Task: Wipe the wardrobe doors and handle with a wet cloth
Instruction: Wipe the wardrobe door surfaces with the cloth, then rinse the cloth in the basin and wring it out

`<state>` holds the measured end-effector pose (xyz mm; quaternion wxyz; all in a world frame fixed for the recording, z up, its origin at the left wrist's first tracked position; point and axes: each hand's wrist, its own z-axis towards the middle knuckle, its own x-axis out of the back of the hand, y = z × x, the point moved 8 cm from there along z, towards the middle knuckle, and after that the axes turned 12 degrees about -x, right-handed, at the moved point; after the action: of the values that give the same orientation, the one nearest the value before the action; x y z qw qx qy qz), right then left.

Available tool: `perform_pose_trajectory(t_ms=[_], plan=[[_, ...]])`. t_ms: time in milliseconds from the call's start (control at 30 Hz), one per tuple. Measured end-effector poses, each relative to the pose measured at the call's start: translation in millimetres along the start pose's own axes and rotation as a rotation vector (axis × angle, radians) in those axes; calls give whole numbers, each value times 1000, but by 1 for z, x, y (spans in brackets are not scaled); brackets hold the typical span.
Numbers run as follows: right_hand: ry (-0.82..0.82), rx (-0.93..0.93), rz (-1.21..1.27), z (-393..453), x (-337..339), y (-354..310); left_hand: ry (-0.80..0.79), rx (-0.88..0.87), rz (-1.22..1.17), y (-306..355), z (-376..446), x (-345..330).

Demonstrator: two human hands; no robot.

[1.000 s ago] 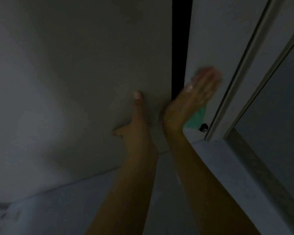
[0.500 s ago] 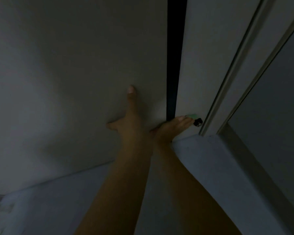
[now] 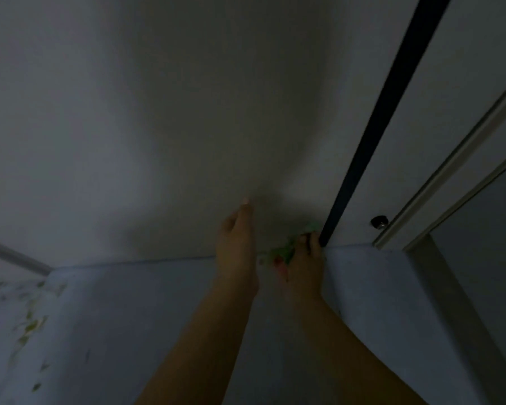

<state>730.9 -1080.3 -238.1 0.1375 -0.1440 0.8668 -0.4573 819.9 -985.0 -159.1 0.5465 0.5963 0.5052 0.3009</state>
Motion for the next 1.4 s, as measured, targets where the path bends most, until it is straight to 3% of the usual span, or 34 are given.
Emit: perform_pose_trajectory(t_ms=[133, 367, 667, 833, 1000, 1167, 1400], plan=[[-174, -77, 6, -35, -23, -8, -18, 107, -34, -20, -7, 33], [-202, 78, -318, -101, -70, -66, -218, 96, -58, 29, -31, 64], [-436, -84, -581, -268, -154, -108, -58, 242, -124, 152, -118, 168], [-614, -226, -747, -406, -194, -140, 247, 307, -312, 252, -225, 238], [-962, -236, -1001, -568, -229, -156, 627, 227, -501, 345, -366, 302], [-1291, -207, -1178, -731, -213, -146, 991, 117, -644, 406, -515, 337], [-1553, -166, -1356, -926, -151, -94, 1349, -45, -724, 430, -716, 386]])
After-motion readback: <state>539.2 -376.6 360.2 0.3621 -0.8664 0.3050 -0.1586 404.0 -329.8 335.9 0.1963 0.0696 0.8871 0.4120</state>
